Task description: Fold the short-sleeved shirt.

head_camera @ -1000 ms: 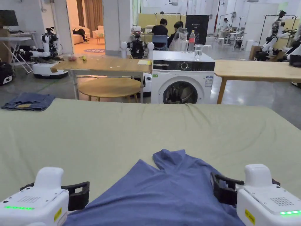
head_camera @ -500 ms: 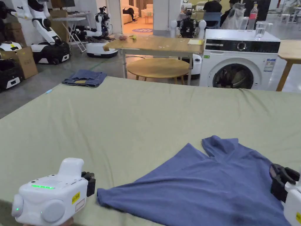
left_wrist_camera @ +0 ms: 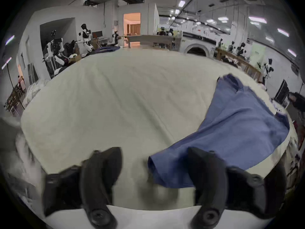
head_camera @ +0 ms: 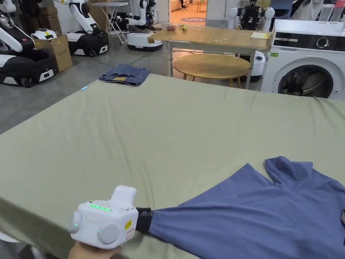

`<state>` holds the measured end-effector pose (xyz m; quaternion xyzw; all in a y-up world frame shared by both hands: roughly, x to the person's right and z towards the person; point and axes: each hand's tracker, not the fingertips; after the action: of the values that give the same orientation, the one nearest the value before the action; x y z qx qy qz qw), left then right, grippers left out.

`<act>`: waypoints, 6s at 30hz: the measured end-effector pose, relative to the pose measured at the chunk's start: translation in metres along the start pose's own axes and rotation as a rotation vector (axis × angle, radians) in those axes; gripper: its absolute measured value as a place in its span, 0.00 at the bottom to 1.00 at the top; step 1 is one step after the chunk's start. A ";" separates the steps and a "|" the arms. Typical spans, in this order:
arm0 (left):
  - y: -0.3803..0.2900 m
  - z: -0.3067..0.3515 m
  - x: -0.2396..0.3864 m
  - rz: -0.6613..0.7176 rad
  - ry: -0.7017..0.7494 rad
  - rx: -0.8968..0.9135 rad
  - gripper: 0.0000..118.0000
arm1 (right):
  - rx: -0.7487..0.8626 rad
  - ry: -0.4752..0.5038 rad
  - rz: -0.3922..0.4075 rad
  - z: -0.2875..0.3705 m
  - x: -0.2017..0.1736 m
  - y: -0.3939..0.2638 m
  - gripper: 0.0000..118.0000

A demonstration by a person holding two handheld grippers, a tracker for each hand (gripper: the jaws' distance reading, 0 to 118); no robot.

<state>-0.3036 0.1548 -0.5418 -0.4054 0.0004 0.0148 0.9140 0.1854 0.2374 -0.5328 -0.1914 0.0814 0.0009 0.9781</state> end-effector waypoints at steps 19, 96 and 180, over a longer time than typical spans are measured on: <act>0.013 0.056 0.030 -0.034 -0.072 0.127 0.00 | -0.214 -0.051 0.125 -0.133 0.088 0.068 0.00; 0.514 0.132 0.079 -0.150 0.303 0.655 0.00 | 0.402 -0.270 0.056 -0.084 0.118 0.471 0.00; -0.056 0.051 0.037 -0.092 -0.102 0.040 0.02 | -0.223 -0.239 -0.124 0.113 0.100 -0.072 0.00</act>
<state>-0.2659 0.1561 -0.4660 -0.3852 -0.0647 -0.0068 0.9205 0.3045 0.2102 -0.4183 -0.3019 -0.0479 -0.0278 0.9517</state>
